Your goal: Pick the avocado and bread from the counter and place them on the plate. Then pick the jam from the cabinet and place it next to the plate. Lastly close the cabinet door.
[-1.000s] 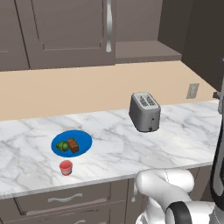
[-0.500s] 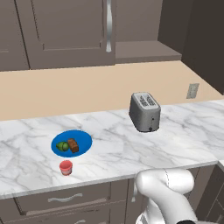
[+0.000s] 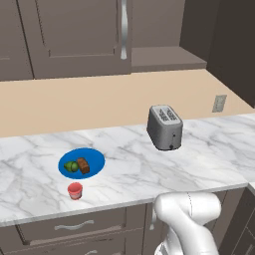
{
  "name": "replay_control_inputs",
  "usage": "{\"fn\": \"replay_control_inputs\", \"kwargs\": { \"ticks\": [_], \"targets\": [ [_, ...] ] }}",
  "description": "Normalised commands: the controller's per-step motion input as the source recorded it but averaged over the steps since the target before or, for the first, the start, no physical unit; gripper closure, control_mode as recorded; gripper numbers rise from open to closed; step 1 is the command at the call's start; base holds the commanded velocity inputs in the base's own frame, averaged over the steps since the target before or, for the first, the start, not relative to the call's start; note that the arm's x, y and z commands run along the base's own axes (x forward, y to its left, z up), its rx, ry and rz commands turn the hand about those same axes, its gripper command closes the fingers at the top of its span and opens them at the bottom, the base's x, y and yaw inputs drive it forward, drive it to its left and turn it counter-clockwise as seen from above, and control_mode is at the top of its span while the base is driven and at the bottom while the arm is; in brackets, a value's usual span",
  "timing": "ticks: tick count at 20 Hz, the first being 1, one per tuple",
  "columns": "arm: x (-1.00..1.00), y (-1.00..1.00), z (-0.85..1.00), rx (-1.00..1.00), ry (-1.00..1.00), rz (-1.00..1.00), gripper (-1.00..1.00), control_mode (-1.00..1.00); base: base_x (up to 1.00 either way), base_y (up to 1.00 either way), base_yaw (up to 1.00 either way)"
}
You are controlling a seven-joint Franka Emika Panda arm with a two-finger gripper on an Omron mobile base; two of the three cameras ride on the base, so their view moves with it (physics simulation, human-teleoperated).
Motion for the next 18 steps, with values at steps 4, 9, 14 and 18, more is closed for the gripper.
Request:
{"fn": "replay_control_inputs", "kwargs": {
  "ticks": [4,9,14,18],
  "targets": [
    [0.53,-0.10,0.00,0.00,-0.08,0.08,-1.00,-1.00,0.00,0.00,0.00],
    [0.77,-0.01,0.00,0.00,0.00,0.16,-1.00,-1.00,0.00,0.00,0.00],
    [0.19,-0.40,0.00,0.02,-0.03,0.21,-1.00,-1.00,0.00,0.00,0.00],
    [0.19,-0.42,0.00,0.03,-0.07,0.21,-1.00,-1.00,0.00,0.00,0.00]
  ]
}}
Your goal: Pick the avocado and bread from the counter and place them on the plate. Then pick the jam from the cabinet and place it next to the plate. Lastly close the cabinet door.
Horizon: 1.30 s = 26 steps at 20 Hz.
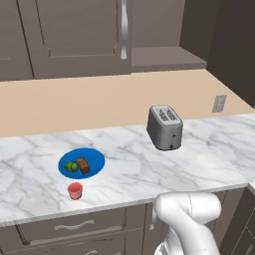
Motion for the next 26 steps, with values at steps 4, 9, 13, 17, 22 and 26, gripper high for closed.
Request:
{"fn": "replay_control_inputs", "kwargs": {
  "ticks": [4,9,13,17,22,26],
  "targets": [
    [0.53,-0.22,0.00,0.01,-0.06,0.25,-1.00,-1.00,0.00,0.00,0.00],
    [0.68,-0.28,0.00,0.00,-0.07,0.28,-1.00,-1.00,0.00,0.00,0.00],
    [0.76,-0.28,-0.02,0.00,-0.07,0.28,-1.00,-1.00,0.00,0.00,0.00],
    [0.82,-0.19,-0.12,0.00,-0.06,0.29,-1.00,-1.00,0.00,0.00,0.00],
    [0.76,-0.03,0.04,0.00,-0.08,0.26,-1.00,-1.00,0.00,0.00,0.00],
    [0.49,0.01,0.29,0.00,-0.17,0.18,-1.00,-1.00,0.00,0.00,0.00]
  ]
}}
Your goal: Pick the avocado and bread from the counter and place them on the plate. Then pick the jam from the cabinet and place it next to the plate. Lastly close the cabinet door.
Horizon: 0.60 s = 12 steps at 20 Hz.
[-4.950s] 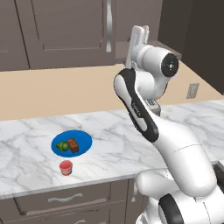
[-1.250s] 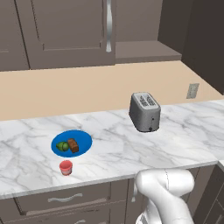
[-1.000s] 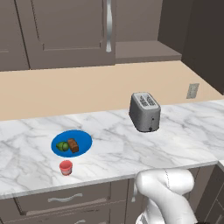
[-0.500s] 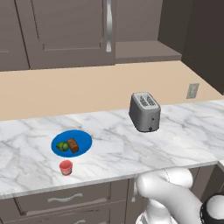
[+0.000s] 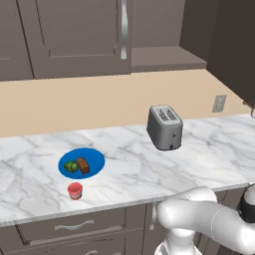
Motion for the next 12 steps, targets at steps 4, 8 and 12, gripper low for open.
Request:
{"fn": "replay_control_inputs", "kwargs": {
  "ticks": [4,8,12],
  "targets": [
    [0.38,0.06,0.28,0.00,-0.16,0.16,-1.00,-1.00,0.00,0.00,0.00],
    [0.18,0.61,0.00,-0.04,-0.10,0.12,-1.00,-1.00,0.00,0.00,0.00],
    [0.17,0.98,-0.14,-0.12,-0.03,0.06,-1.00,-1.00,0.00,0.00,0.00]
  ]
}}
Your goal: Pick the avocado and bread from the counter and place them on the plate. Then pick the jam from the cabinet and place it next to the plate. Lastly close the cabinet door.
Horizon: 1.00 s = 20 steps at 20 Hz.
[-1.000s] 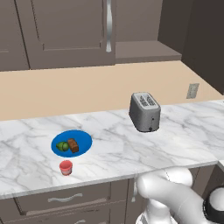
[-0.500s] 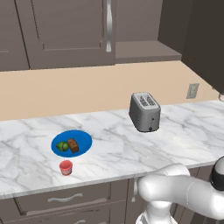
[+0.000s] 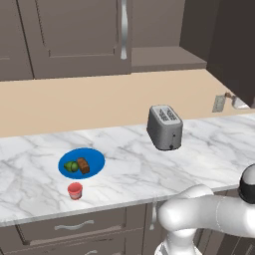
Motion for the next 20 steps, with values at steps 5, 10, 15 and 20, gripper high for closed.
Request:
{"fn": "replay_control_inputs", "kwargs": {
  "ticks": [5,10,15,20],
  "targets": [
    [0.14,0.88,0.18,-0.06,-0.17,0.02,-1.00,-1.00,0.00,0.00,0.00],
    [0.36,0.84,0.26,-0.09,-0.24,-0.02,-1.00,-1.00,0.00,0.00,0.00],
    [0.95,0.99,-0.03,-0.21,-0.19,-0.27,-1.00,-1.00,0.00,0.00,0.00],
    [1.00,1.00,-0.12,-0.27,-0.17,-0.48,-1.00,-1.00,0.00,0.00,0.00]
  ]
}}
